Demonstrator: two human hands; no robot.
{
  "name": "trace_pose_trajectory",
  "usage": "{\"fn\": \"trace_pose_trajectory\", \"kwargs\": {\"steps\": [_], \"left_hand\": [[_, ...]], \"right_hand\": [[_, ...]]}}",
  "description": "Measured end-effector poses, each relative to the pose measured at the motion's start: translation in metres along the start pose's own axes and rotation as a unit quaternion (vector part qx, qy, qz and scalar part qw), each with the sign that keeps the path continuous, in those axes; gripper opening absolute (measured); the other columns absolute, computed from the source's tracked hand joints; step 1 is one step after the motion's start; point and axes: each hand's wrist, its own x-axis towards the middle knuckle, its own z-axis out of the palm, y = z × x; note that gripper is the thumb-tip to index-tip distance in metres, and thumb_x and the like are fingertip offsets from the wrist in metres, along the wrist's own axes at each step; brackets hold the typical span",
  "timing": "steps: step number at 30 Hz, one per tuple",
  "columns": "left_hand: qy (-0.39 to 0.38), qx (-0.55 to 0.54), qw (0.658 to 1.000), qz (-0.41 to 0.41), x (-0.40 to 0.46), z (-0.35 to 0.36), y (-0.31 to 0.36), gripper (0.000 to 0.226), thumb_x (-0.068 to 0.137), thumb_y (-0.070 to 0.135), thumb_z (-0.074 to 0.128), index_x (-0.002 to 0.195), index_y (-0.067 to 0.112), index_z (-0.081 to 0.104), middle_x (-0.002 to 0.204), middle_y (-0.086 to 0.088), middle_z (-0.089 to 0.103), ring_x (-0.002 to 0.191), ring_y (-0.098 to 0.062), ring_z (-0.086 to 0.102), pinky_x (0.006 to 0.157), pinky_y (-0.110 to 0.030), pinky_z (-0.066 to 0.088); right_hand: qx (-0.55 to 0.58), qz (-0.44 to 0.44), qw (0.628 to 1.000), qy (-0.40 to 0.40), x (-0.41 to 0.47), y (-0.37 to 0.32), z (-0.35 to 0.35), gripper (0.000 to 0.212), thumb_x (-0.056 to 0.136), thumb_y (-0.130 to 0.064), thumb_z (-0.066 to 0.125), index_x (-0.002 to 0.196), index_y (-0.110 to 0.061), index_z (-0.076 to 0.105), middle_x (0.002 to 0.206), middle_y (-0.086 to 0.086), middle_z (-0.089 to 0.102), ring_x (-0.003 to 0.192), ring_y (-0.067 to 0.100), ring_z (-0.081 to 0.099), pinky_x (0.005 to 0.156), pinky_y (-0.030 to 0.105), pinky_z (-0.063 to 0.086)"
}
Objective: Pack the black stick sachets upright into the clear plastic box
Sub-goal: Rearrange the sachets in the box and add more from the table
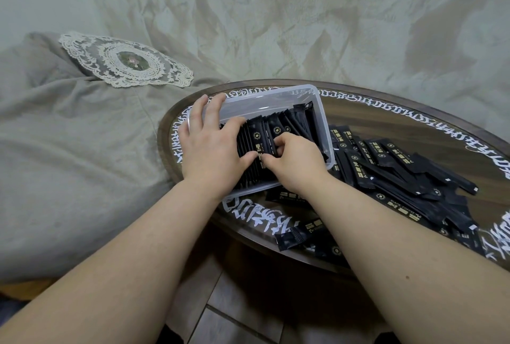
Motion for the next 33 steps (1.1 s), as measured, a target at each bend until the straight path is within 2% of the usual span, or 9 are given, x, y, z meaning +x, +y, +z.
{"fn": "trace_pose_trajectory", "kwargs": {"steps": [10, 14, 16, 21, 24, 30, 33], "left_hand": [[0.004, 0.001, 1.000, 0.000, 0.0001, 0.0006, 0.0008, 0.061, 0.060, 0.050, 0.082, 0.113, 0.027, 0.065, 0.150, -0.006, 0.035, 0.141, -0.032, 0.023, 0.103, -0.054, 0.030], [0.005, 0.000, 1.000, 0.001, 0.0002, 0.0005, 0.0002, 0.061, 0.059, 0.050, 0.083, 0.113, 0.027, 0.066, 0.150, -0.007, 0.036, 0.141, -0.032, 0.024, 0.102, -0.054, 0.031], [0.006, -0.001, 1.000, 0.002, 0.0002, 0.0000, 0.0004, 0.060, 0.059, 0.049, 0.083, 0.112, 0.026, 0.066, 0.150, -0.007, 0.036, 0.141, -0.032, 0.024, 0.102, -0.055, 0.031], [0.002, 0.001, 1.000, 0.001, 0.0008, -0.0010, 0.0004, 0.061, 0.060, 0.050, 0.082, 0.113, 0.027, 0.066, 0.151, -0.006, 0.035, 0.142, -0.032, 0.023, 0.103, -0.053, 0.030], [-0.002, 0.004, 1.000, 0.001, 0.0005, -0.0010, 0.0012, 0.061, 0.060, 0.050, 0.082, 0.114, 0.027, 0.065, 0.151, -0.006, 0.034, 0.142, -0.032, 0.022, 0.103, -0.053, 0.030], [-0.006, 0.005, 1.000, 0.000, 0.0010, -0.0010, 0.0010, 0.060, 0.061, 0.051, 0.081, 0.115, 0.028, 0.065, 0.152, -0.005, 0.032, 0.142, -0.031, 0.020, 0.103, -0.054, 0.030], [-0.007, 0.003, 1.000, -0.002, 0.0013, -0.0010, 0.0007, 0.060, 0.062, 0.051, 0.080, 0.115, 0.028, 0.064, 0.152, -0.005, 0.032, 0.142, -0.031, 0.019, 0.104, -0.054, 0.029]], "right_hand": [[-0.009, 0.025, 1.000, -0.006, 0.0052, -0.0058, 0.0048, 0.037, 0.084, -0.043, 0.062, 0.107, -0.015, 0.056, 0.104, 0.003, 0.065, 0.099, 0.027, 0.059, 0.078, 0.033, 0.045], [0.020, 0.020, 1.000, -0.008, 0.0053, -0.0041, 0.0023, 0.043, 0.082, -0.040, 0.066, 0.113, -0.014, 0.054, 0.105, 0.004, 0.065, 0.101, 0.026, 0.058, 0.082, 0.033, 0.045], [0.036, 0.020, 0.999, -0.013, 0.0056, -0.0024, 0.0004, 0.046, 0.081, -0.039, 0.068, 0.116, -0.014, 0.053, 0.102, 0.003, 0.064, 0.099, 0.025, 0.059, 0.081, 0.032, 0.045], [0.026, 0.014, 0.999, -0.018, 0.0067, -0.0020, 0.0033, 0.040, 0.081, -0.042, 0.067, 0.107, -0.015, 0.053, 0.094, 0.001, 0.064, 0.091, 0.025, 0.059, 0.074, 0.032, 0.046], [0.029, 0.015, 0.999, -0.012, 0.0073, -0.0023, 0.0052, 0.040, 0.079, -0.044, 0.067, 0.105, -0.016, 0.054, 0.095, 0.001, 0.064, 0.090, 0.025, 0.059, 0.077, 0.035, 0.049], [0.031, -0.015, 0.999, 0.000, 0.0047, -0.0028, 0.0041, 0.035, 0.080, -0.040, 0.067, 0.101, -0.015, 0.053, 0.092, 0.001, 0.063, 0.088, 0.024, 0.058, 0.072, 0.032, 0.045], [0.033, -0.029, 0.999, 0.007, 0.0019, -0.0044, 0.0046, 0.034, 0.081, -0.038, 0.066, 0.101, -0.016, 0.051, 0.092, 0.002, 0.064, 0.089, 0.025, 0.059, 0.075, 0.035, 0.048]]}}
